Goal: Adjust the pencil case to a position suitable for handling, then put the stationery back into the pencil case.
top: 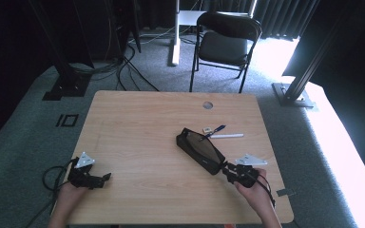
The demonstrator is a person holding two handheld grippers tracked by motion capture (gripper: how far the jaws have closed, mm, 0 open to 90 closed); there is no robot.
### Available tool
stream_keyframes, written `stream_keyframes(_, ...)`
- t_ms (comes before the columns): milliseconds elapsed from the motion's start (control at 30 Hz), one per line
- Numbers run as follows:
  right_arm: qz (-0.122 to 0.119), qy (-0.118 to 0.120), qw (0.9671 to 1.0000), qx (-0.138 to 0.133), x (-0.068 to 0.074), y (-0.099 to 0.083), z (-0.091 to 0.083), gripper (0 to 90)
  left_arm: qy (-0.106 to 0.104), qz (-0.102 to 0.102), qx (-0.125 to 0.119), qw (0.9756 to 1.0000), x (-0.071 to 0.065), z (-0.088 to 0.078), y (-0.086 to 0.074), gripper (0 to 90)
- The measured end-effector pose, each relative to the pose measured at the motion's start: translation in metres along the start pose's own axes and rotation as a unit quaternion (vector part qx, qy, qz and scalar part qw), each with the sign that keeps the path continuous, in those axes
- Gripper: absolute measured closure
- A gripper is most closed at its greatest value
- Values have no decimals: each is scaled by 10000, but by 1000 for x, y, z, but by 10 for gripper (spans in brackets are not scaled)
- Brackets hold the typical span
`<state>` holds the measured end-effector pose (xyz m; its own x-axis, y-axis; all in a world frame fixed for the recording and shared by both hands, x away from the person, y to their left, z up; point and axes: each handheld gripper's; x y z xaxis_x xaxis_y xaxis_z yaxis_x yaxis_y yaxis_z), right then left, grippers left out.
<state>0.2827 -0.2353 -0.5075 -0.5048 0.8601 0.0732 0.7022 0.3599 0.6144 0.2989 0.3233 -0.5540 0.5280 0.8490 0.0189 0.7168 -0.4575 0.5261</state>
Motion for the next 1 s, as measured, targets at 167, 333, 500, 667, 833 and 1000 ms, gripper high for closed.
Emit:
stream_keyframes(167,166,-291,9994,-58,-13,3,1,619,9,-19,-3,10000,0,0,0,16)
stream_keyframes(333,215,-184,9994,-190,-19,1,-4,572,10,-18,-2,10000,0,0,0,16)
stream_keyframes(500,372,-205,9983,-407,-36,0,-17,520,10,-21,-3,10000,0,0,0,16)
stream_keyframes(667,389,-258,9967,-662,-64,9,-17,441,10,-17,-2,10000,0,0,0,16)
stream_keyframes(833,87,-322,9978,-577,-95,30,0,402,9,-23,-7,10000,0,0,0,16)
stream_keyframes(1000,-107,-77,9998,-170,-116,55,29,380,9,-23,-7,10000,0,0,0,16)
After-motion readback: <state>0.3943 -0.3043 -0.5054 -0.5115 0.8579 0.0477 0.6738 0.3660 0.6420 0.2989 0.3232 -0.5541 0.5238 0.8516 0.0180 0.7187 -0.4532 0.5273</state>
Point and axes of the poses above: each handheld gripper's, and its own axes: z roughly forward along the jaws, y roughly out of its top, x roughly to its left, and after that the axes turned 12 degrees about x, right-handed
